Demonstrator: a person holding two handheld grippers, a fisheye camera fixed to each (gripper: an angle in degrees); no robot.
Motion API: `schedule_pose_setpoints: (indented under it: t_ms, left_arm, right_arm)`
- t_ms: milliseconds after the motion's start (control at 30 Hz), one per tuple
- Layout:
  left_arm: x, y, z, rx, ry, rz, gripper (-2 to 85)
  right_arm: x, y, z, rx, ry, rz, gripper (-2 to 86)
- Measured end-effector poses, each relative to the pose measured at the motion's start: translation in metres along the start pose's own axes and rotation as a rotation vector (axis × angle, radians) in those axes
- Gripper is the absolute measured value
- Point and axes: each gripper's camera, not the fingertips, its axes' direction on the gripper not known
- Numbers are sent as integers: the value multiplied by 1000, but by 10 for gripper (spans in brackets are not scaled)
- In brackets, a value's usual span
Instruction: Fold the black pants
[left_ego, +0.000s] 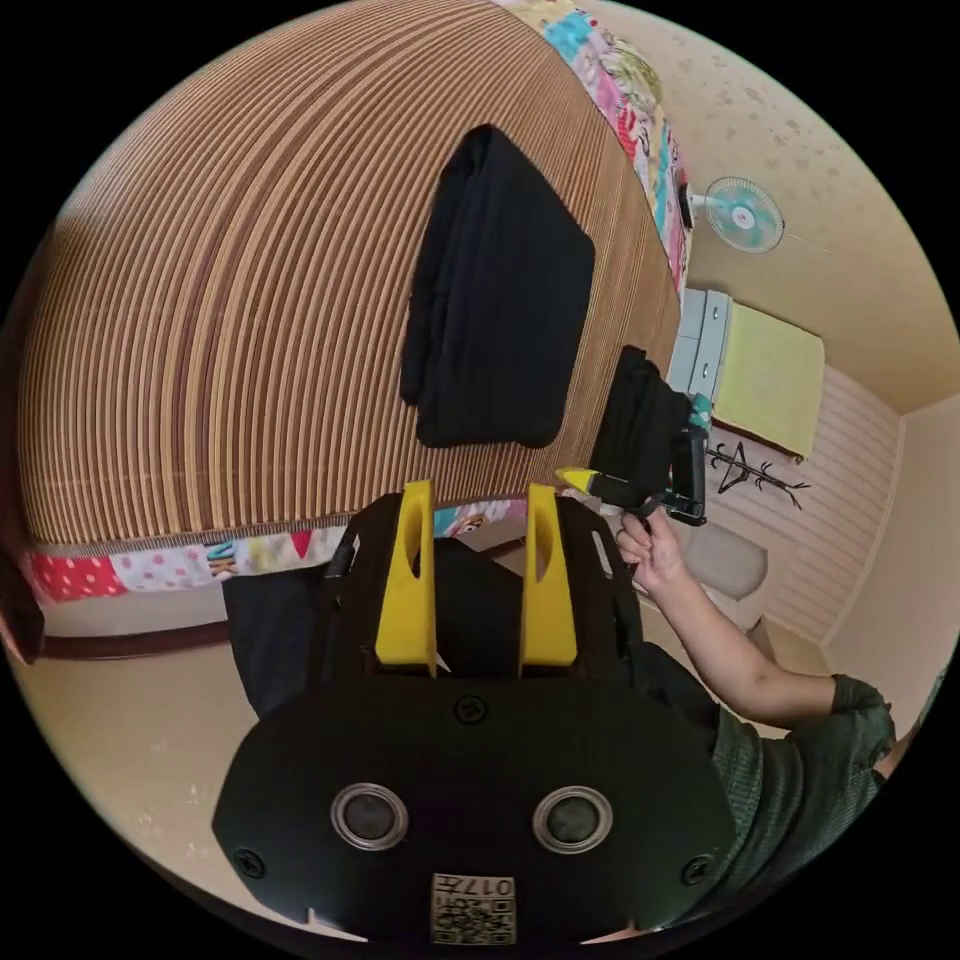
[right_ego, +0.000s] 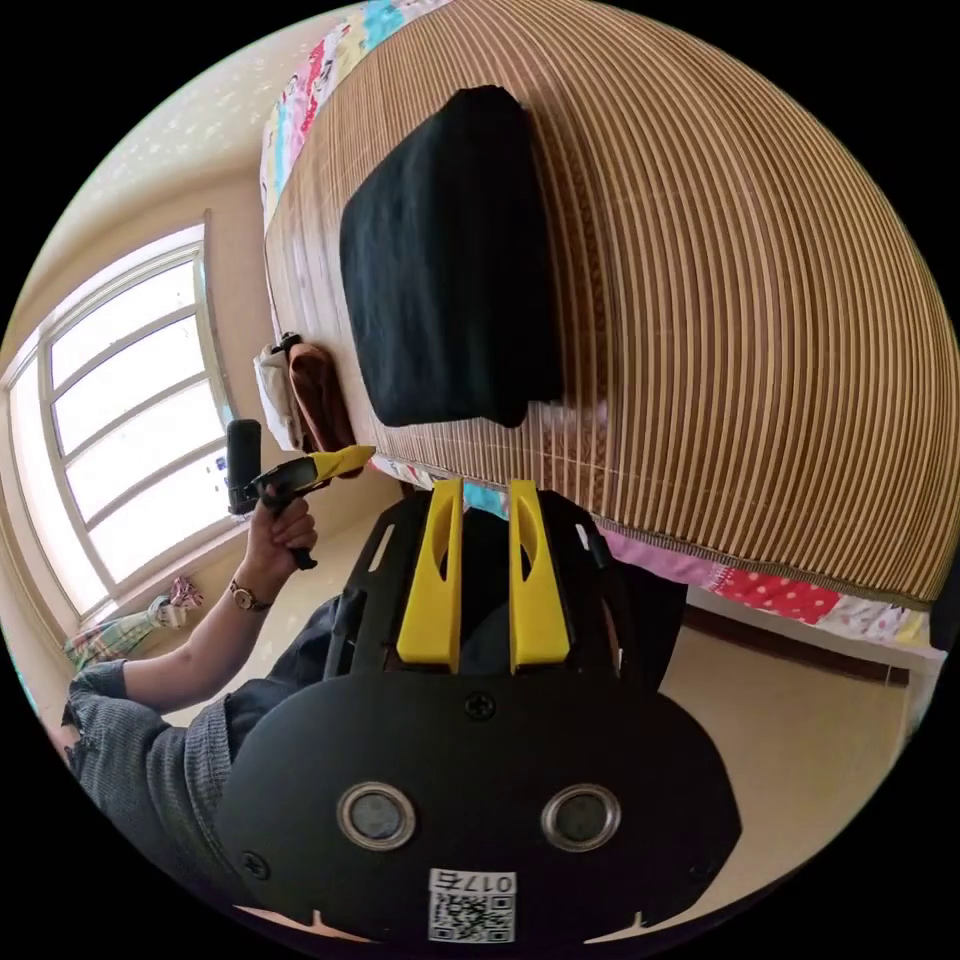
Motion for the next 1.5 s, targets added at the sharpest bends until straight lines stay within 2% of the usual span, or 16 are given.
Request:
schedule_pose_setpoints:
  t_ms: [133,267,333,467,567,667,833,933,1200,1300,1333,1367,1433,1500]
  left_arm:
    - [0,-58,-36,106,6,51,149]
    - [10,-133,-34,102,7,137,172]
    - [7,-177,-19,45,-47,142,184]
    - [-3,-209,1,-27,-84,130,168]
    - [-4,-205,0,-16,-94,133,160]
    - [-3,-190,18,-130,-168,122,149]
    - [25,-151,25,-162,23,123,93]
    - [78,-143,50,-205,79,181,84]
    - [278,-175,183,-296,289,418,85]
    - [351,-197,258,-452,274,530,106]
    - [368,-205,287,-534,235,547,114]
    - [373,-209,299,-570,221,544,118]
    - [373,-222,323,-651,181,514,105]
    - [360,-227,315,-636,84,520,91]
  right_arm:
    - [-3,-30,-38,81,-46,-39,136]
    - [-25,-104,-68,148,-75,-132,174]
    - [-32,-140,-65,127,-67,-137,184]
    - [-45,-189,-28,5,-67,-112,178]
    - [-58,-172,-12,41,10,-110,159]
    - [-38,-147,6,-26,-123,-44,115]
    - [-17,-71,-20,71,-348,-65,73]
    - [-16,-26,-69,146,-364,-119,66]
    - [-15,82,-260,389,-59,-224,70]
    - [11,106,-312,419,141,-56,78]
    - [27,114,-326,445,242,74,78]
    - [38,125,-336,495,352,219,74]
    - [43,143,-340,572,465,354,44]
    - [36,159,-329,648,510,367,25]
